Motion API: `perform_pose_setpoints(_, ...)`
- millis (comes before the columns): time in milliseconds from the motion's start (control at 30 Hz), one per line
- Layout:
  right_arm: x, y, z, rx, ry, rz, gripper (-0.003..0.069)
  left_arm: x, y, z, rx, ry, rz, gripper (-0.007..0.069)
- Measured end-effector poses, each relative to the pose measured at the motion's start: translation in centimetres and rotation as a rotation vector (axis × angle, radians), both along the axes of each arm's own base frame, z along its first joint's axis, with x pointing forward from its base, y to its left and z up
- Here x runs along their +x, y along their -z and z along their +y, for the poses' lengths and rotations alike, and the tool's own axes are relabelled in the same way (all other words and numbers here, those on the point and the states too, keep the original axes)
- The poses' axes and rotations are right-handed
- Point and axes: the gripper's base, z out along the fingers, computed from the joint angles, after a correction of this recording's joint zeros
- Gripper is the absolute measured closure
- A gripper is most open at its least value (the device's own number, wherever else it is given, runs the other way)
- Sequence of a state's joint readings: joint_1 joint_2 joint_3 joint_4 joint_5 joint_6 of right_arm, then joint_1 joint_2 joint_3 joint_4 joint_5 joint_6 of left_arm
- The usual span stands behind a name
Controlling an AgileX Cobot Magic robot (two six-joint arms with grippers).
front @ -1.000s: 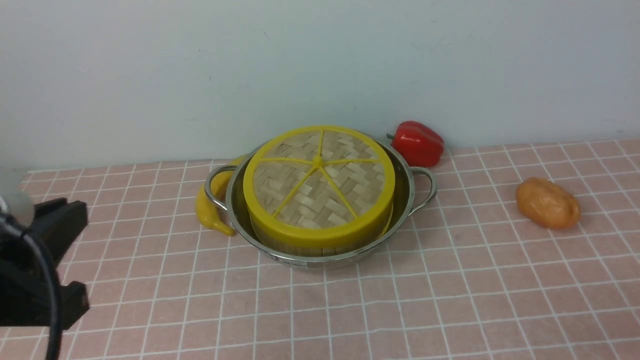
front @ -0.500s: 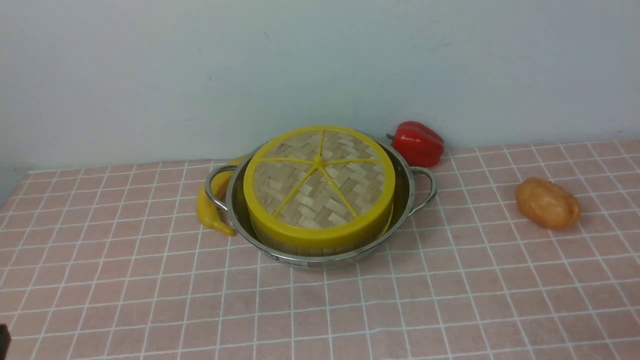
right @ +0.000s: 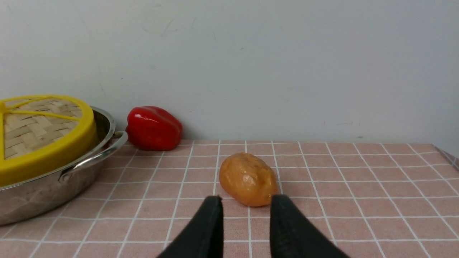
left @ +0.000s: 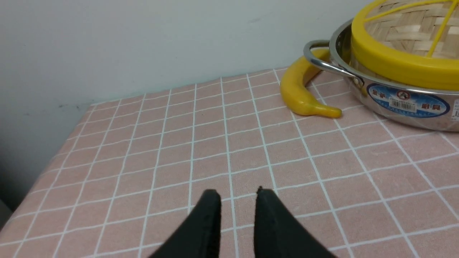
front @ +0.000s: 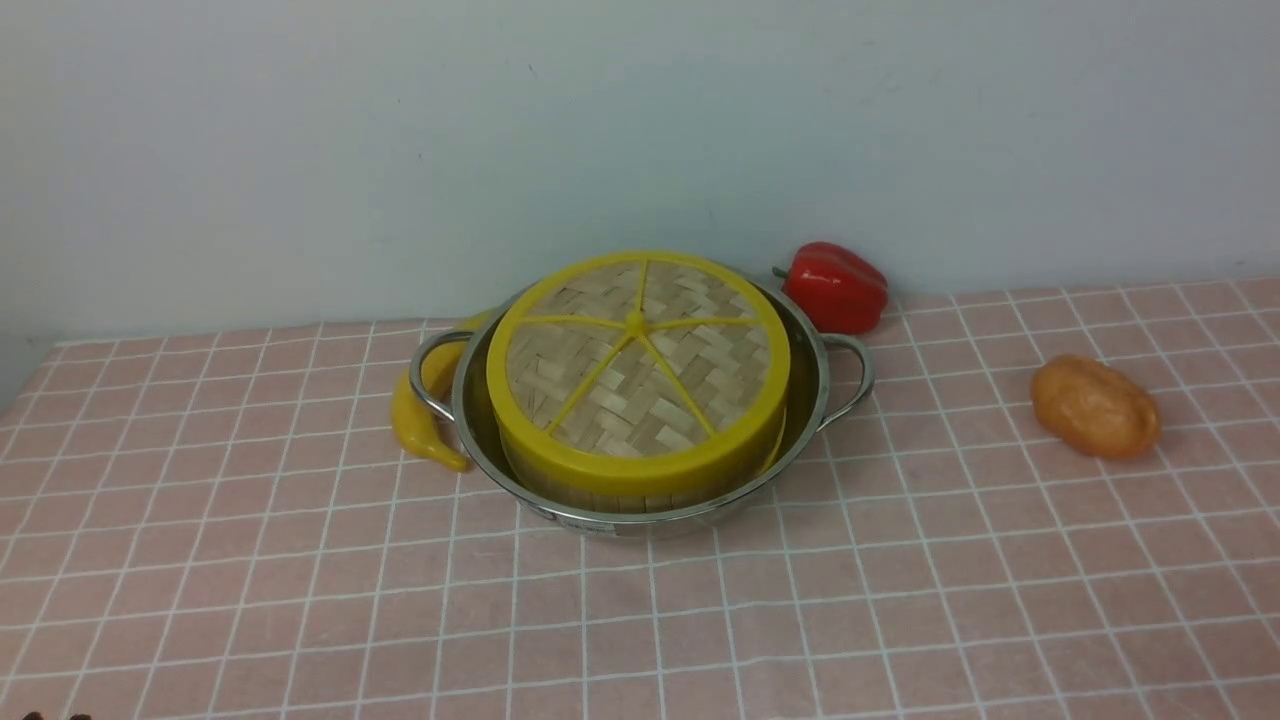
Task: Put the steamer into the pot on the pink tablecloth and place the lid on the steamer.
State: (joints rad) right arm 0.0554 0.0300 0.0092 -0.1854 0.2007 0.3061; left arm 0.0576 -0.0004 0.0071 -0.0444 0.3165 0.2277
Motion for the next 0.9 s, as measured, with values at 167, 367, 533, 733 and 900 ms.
perform_pose_setpoints(167,0.00,0.00,0.00,0.000,0.000,0.000,0.0427,0.00,0.00,0.00,0.000,0.000,0.000,0.0484)
perform_pose_setpoints(367,0.00,0.00,0.00,0.000,0.000,0.000,0.0419,0.00,0.00,0.00,-0.001,0.000,0.000,0.0476)
perform_pose_setpoints(533,0.00,0.00,0.00,0.000,0.000,0.000,0.0419,0.00,0.00,0.00,-0.001,0.000,0.000,0.0468)
perform_pose_setpoints(733,0.00,0.00,0.00,0.000,0.000,0.000,0.0419,0.00,0.00,0.00,-0.001,0.000,0.000,0.0457)
perform_pose_setpoints(900,0.00,0.00,0.00,0.015,0.001,0.001,0.0419,0.00,0.00,0.00,-0.001,0.000,0.000,0.0454)
